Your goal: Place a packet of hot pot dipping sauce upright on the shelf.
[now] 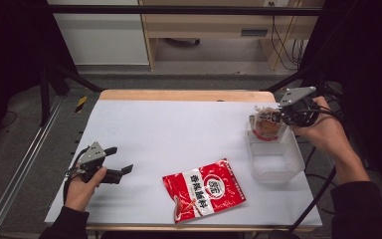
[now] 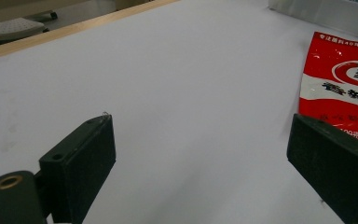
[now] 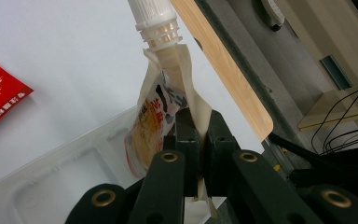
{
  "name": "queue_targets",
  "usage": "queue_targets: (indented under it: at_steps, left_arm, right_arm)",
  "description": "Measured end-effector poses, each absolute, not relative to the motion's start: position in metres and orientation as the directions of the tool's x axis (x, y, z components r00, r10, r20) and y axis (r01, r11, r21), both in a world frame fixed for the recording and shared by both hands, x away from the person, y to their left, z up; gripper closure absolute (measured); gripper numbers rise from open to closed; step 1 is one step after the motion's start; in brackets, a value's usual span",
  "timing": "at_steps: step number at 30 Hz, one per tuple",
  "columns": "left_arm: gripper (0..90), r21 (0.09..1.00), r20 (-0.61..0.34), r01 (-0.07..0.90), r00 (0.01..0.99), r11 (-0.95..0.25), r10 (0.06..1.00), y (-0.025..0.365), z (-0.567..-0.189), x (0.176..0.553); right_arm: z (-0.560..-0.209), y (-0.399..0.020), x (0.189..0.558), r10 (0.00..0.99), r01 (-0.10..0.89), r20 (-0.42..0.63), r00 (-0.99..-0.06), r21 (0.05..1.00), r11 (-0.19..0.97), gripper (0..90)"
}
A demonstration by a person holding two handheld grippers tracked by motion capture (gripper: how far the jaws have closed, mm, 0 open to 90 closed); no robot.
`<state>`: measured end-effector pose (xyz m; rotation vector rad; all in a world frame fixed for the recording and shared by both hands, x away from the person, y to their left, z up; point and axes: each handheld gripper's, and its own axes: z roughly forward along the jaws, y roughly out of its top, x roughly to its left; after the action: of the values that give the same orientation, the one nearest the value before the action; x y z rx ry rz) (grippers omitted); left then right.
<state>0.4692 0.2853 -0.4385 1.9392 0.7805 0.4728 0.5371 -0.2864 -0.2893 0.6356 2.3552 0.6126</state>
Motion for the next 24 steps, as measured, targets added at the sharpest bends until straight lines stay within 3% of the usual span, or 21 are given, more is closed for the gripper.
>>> queue_targets:
  at_steps: [24]
  left_arm:
    - [7.8,0.881,0.002,0.325,0.724,-0.343,0.689,0.285,-0.439,0.469]
  right_arm:
    - [-0.313,-0.285,0.536,0.558,0.276,-0.414,-0.719,0.567,0.776,86.3]
